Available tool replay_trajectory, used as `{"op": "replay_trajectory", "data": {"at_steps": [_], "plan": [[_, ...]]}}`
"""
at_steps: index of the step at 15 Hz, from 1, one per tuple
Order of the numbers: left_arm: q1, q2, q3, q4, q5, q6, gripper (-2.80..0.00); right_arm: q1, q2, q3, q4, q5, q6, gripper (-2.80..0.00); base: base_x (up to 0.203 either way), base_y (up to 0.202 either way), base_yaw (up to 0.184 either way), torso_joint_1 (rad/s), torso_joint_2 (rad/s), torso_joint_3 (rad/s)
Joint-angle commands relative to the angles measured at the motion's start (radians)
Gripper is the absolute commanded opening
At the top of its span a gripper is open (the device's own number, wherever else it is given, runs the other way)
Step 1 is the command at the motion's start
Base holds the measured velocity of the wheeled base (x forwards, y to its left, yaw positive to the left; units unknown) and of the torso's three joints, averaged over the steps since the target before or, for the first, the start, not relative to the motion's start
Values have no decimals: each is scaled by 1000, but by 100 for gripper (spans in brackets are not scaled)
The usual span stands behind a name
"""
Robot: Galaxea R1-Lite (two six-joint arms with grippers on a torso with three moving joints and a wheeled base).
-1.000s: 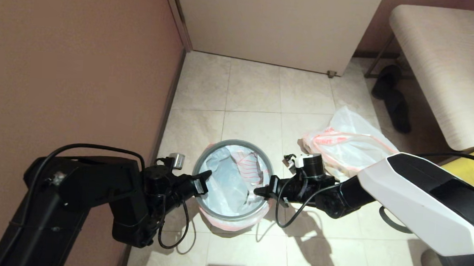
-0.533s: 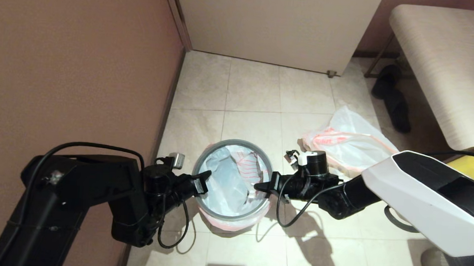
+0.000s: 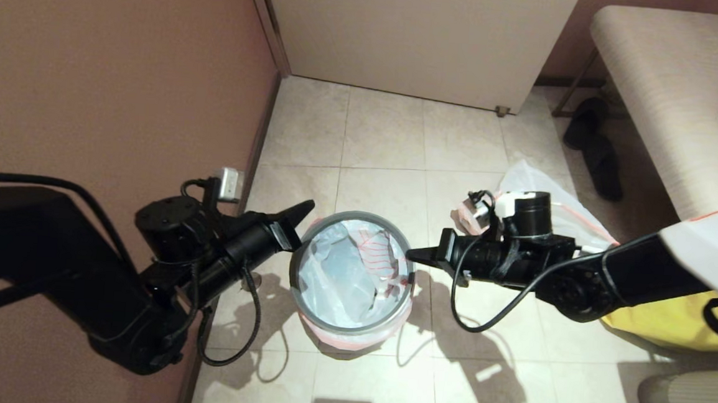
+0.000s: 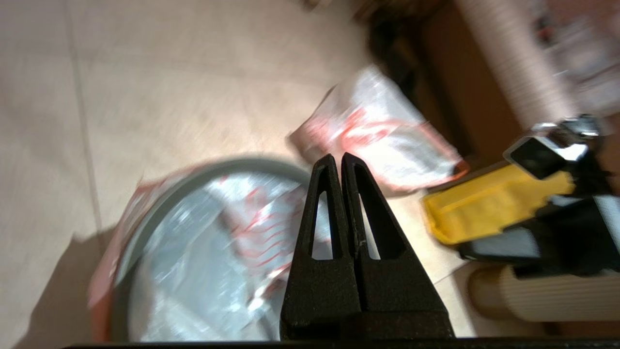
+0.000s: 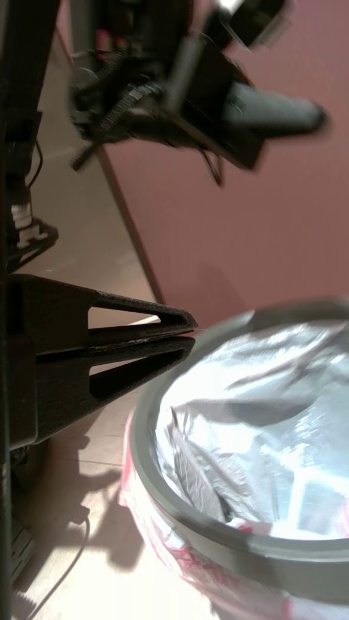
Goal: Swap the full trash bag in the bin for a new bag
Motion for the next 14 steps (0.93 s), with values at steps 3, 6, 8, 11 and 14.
{"op": "replay_trajectory", "data": {"at_steps": [3, 6, 8, 11, 14], "plan": [[-43, -305, 256, 29, 14, 35, -280, -15, -360, 148, 77, -189, -137, -280, 0, 0, 0, 0, 0, 0], [-41, -336, 415, -6, 128, 80, -280, -62, -565, 267, 159, -398, -346, -280, 0, 0, 0, 0, 0, 0], [-25, -343, 495, -44, 257, 144, -280, -125, -712, 325, 223, -492, -434, -280, 0, 0, 0, 0, 0, 0], [-26, -446, 581, -48, 341, 190, -280, -224, -934, 428, 274, -588, -545, -280, 0, 0, 0, 0, 0, 0], [-59, -613, 598, -14, 400, 194, -280, -354, -1134, 485, 354, -620, -573, -280, 0, 0, 0, 0, 0, 0]]}}
